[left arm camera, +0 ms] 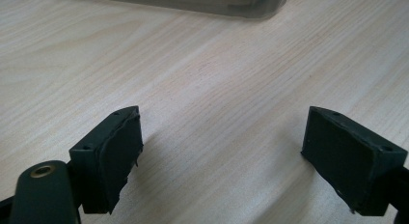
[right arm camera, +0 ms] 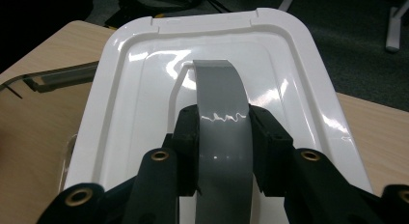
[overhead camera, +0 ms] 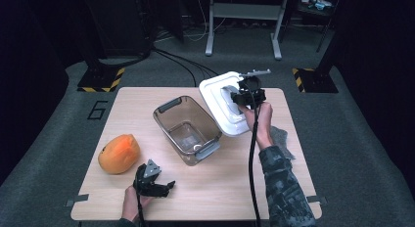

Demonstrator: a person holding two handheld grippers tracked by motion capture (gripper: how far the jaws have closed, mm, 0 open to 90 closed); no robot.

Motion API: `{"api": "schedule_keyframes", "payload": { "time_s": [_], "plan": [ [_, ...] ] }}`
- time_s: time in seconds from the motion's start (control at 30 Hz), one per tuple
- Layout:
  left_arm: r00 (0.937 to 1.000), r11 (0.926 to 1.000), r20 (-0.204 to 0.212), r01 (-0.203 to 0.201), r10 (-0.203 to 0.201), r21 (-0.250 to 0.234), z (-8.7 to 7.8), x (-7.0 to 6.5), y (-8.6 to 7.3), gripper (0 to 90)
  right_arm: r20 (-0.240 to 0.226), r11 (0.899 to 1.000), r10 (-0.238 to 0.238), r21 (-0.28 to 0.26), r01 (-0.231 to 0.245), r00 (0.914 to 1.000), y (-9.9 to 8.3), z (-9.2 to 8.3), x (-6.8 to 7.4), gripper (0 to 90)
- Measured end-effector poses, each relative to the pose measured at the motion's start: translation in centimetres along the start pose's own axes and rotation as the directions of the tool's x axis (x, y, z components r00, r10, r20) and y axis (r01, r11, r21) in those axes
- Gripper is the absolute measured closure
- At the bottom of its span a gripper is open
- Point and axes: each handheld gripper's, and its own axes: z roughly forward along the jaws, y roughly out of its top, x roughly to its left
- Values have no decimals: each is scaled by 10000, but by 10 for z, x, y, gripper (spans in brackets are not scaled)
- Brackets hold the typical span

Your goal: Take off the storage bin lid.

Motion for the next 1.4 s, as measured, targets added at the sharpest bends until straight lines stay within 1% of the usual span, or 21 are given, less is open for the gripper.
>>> {"api": "schedule_keyframes", "payload": {
  "time_s": [0.03,0.07,0.2,0.33,0.53,0.57,0.63,0.7,0.77,0.9,0.93,0.97,1.0,1.1,1.3,1.4],
  "plan": [
    [10000,10000,0,1,-1,-1,0,0,0,139,38,10000,-47,10,47,10000,-1,0,-3,667],
    [10000,10000,29,22,-22,2,0,0,0,139,87,10000,52,51,-53,9999,-1,1,-4,666],
    [10000,10000,-4,-38,38,9,0,0,0,139,224,9998,104,145,-107,9997,-6,5,-12,666],
    [10000,10000,-33,-27,27,-13,0,0,0,139,411,9993,234,286,-246,9989,-10,12,-18,666],
    [10000,10000,-27,-23,23,-22,0,0,0,139,524,9979,358,528,-386,9980,-18,24,-27,666],
    [10000,10000,-29,-25,25,-24,0,0,0,139,585,9974,485,502,-515,9971,-19,26,-28,666],
    [10000,10000,-39,-22,22,-24,0,0,0,139,577,9970,521,534,-552,9970,-22,30,-30,666],
    [10000,10000,-31,-23,23,-27,0,0,0,139,664,9964,546,618,-587,9963,-25,34,-31,666],
    [10000,10000,-38,-15,15,-32,0,0,0,139,681,9964,468,678,-514,9966,-27,38,-32,666],
    [10000,10000,-33,-21,21,-10,0,0,0,139,723,9947,575,813,-633,9957,-32,46,-32,666],
    [9999,9999,-160,-6,4,-114,1,0,0,139,738,9947,540,834,-601,9958,-33,47,-32,666],
    [9999,9999,-158,-2,0,-116,1,0,0,139,671,9939,631,867,-689,9957,-34,50,-32,666],
    [9999,9999,-159,0,-2,-116,1,0,0,139,693,9941,535,906,-597,9962,-35,51,-33,666],
    [9999,9999,-150,-7,6,-114,1,0,0,139,716,9934,506,992,-576,9961,-38,57,-32,666],
    [9999,9999,-170,-9,7,-120,1,0,0,139,711,9912,641,1113,-717,9954,-43,67,-32,665],
    [9998,9999,-175,-10,8,-123,1,0,0,139,660,9914,580,1137,-652,9961,-45,72,-32,665]
  ]
}}
